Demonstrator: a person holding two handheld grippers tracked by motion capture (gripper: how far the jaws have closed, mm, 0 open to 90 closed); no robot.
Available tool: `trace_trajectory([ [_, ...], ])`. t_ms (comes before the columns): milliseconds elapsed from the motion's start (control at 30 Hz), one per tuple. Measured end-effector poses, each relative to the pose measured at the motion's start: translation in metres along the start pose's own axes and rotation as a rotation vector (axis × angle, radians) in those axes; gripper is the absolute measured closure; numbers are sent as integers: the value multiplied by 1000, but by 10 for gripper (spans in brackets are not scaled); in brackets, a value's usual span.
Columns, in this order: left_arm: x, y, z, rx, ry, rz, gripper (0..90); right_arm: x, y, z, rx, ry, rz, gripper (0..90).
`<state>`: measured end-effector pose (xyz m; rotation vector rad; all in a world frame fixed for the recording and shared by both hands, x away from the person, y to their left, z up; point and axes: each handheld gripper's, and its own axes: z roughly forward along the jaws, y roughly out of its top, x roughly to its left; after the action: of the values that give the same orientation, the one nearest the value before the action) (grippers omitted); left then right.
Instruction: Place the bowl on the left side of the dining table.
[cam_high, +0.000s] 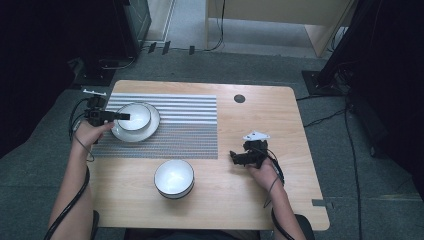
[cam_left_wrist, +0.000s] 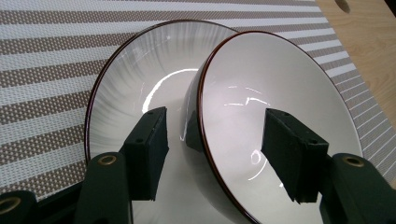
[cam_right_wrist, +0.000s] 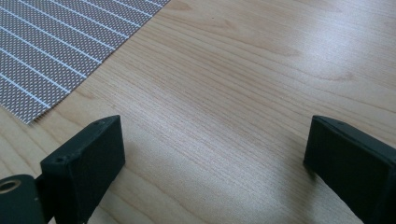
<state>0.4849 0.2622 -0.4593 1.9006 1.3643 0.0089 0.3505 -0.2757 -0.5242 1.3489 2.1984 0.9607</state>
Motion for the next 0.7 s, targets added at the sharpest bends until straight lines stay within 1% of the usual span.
trace_trajectory([
  [133,-5,-3,-8,-11,-3,6,404,0,0,0,-1,0,-2,45],
  [267,-9,-5,-10,-7,-1,16,402,0,0,0,0,1,-1,45],
  [333,-10,-6,-12,-3,-5,14,402,0,0,0,0,3,-2,45],
  [467,-13,-10,-15,5,6,17,397,0,0,0,1,4,-3,45],
  [533,-14,-12,-17,7,4,14,397,0,0,0,1,4,-3,45],
  [700,-18,-18,-23,1,1,9,398,0,0,0,1,4,-2,45],
])
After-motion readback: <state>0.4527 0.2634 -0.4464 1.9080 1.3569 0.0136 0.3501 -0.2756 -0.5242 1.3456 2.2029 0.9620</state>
